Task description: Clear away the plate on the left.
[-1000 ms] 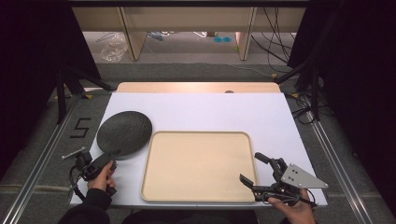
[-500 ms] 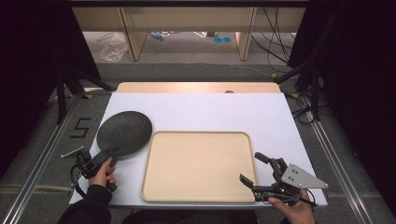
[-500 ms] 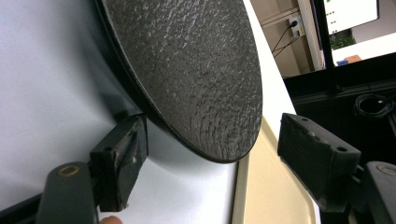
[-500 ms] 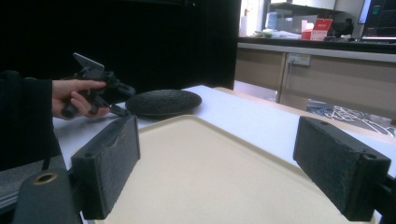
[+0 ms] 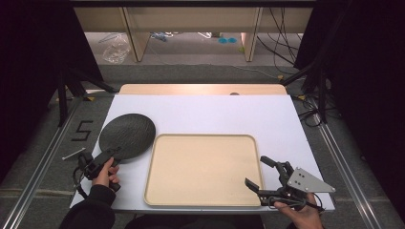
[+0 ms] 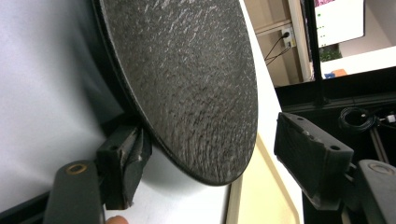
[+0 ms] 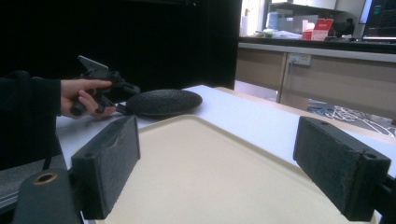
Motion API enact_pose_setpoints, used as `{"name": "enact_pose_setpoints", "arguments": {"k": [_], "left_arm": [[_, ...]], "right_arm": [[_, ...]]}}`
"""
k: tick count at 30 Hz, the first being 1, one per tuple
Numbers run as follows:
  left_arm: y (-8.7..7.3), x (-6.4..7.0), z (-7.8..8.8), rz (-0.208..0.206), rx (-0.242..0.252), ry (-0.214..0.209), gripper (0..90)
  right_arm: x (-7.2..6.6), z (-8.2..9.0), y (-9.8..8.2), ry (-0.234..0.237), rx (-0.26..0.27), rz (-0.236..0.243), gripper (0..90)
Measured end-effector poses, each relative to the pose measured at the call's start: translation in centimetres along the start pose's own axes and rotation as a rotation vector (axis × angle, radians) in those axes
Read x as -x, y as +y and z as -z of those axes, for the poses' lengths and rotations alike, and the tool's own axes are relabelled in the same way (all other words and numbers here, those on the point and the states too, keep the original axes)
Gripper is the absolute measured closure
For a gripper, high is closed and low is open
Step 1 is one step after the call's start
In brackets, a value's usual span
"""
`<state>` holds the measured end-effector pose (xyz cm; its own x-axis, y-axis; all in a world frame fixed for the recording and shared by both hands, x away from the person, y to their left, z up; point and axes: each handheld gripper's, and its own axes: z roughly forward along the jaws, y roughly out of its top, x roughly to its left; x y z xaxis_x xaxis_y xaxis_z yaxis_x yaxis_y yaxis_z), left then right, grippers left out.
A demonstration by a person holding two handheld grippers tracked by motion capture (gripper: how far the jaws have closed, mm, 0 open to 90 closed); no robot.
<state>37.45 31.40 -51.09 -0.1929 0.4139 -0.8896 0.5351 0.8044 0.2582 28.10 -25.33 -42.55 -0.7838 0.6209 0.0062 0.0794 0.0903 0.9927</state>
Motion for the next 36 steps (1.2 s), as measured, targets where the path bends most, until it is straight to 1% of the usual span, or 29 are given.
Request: {"name": "enact_pose_setpoints", "arguments": {"k": [4, 6, 7, 9, 10, 11, 14, 15, 16, 17, 18, 19, 21, 22, 23, 24, 25, 26, 27, 30, 31, 32, 33, 34, 35, 36], "left_arm": [[0.0, -0.1, -0.2, 0.025, 0.005, -0.009, 30.6], [0.0, -0.1, -0.3, 0.032, 0.008, -0.003, 32.6], [0.0, -0.2, -0.4, 0.04, 0.014, -0.002, 33.3], [0.0, -0.3, -0.6, 0.062, 0.019, -0.007, 34.2], [0.0, -0.5, -0.7, 0.072, 0.021, -0.016, 35.3], [0.0, -0.5, -0.7, 0.076, 0.026, -0.022, 37.8], [-0.1, -0.6, -0.9, 0.084, 0.037, 0.0, 40.6], [-0.1, -0.7, -0.9, 0.091, 0.038, -0.016, 42.4], [-0.1, -0.7, -0.9, 0.094, 0.04, -0.015, 42.4], [-0.2, -0.7, -1.0, 0.096, 0.046, 0.006, 45.5], [-0.2, -0.7, -1.0, 0.095, 0.044, 0.01, 45.5], [-0.1, -0.7, -0.9, 0.094, 0.042, 0.013, 47.2], [-0.2, -0.7, -0.9, 0.093, 0.044, 0.023, 50.9], [-0.2, -0.8, -0.9, 0.093, 0.042, 0.025, 50.9], [-0.1, -0.8, -0.9, 0.098, 0.04, 0.033, 53.7], [-0.1, -0.8, -0.9, 0.101, 0.036, 0.034, 53.7], [-0.1, -0.9, -0.9, 0.105, 0.034, 0.044, 56.4], [-0.1, -1.0, -0.9, 0.105, 0.034, 0.052, 62.9], [-0.1, -1.0, -0.8, 0.105, 0.034, 0.054, 62.9], [-0.1, -1.1, -0.8, 0.113, 0.037, 0.069, 68.4], [0.0, -1.2, -0.8, 0.119, 0.033, 0.068, 70.8], [0.0, -1.4, -0.8, 0.122, 0.029, 0.067, 73.9], [0.0, -1.4, -0.8, 0.122, 0.029, 0.067, 74.6], [0.0, -1.3, -0.8, 0.129, 0.031, 0.073, 74.7], [0.0, -1.4, -0.9, 0.144, 0.025, 0.066, 74.7], [0.1, -1.6, -0.9, 0.151, 0.012, 0.04, 74.9]], "right_arm": [[0.0, 0.0, 0.0, 0.008, 0.004, 0.001, 15.7], [0.0, -0.1, 0.0, 0.008, 0.006, 0.001, 15.7], [0.0, 0.0, 0.0, 0.002, -0.002, 0.004, 15.8], [0.0, 0.0, 0.0, 0.002, -0.002, 0.006, 15.7], [0.0, 0.0, 0.0, 0.002, -0.002, 0.006, 15.8], [-0.1, 0.1, 0.0, 0.001, -0.013, -0.011, 15.8], [-0.2, 0.1, 0.0, -0.003, -0.019, -0.014, 15.9], [0.0, -0.2, 0.0, -0.007, 0.021, 0.017, 15.9], [0.0, -0.2, 0.0, -0.007, 0.021, 0.017, 15.9], [0.0, -0.1, 0.0, -0.008, 0.018, 0.019, 15.9], [0.0, -0.1, 0.0, -0.008, 0.018, 0.019, 15.9], [0.1, 0.0, 0.0, -0.008, 0.004, 0.02, 15.9], [0.0, 0.0, 0.0, -0.004, 0.007, 0.018, 15.9], [0.0, 0.0, 0.0, -0.004, 0.007, 0.018, 15.9], [0.0, 0.0, 0.1, -0.004, 0.007, 0.018, 15.9], [0.0, 0.0, 0.1, -0.004, 0.007, 0.018, 15.9], [0.0, -0.1, 0.0, -0.003, 0.007, 0.018, 15.9], [0.0, -0.1, 0.0, -0.004, 0.012, 0.018, 15.9], [0.0, -0.1, 0.0, -0.004, 0.012, 0.018, 15.9], [0.0, -0.1, 0.0, -0.005, 0.012, 0.018, 15.9], [0.0, -0.3, 0.0, 0.003, 0.045, 0.013, 15.9], [0.1, -0.4, -0.1, 0.003, 0.047, 0.013, 16.0], [0.1, -0.4, -0.1, 0.003, 0.047, 0.013, 16.0], [0.1, -0.3, 0.0, 0.004, 0.035, 0.017, 16.0], [0.1, -0.3, 0.0, 0.004, 0.035, 0.017, 16.0], [0.1, -0.3, 0.0, 0.005, 0.035, 0.016, 16.0]]}}
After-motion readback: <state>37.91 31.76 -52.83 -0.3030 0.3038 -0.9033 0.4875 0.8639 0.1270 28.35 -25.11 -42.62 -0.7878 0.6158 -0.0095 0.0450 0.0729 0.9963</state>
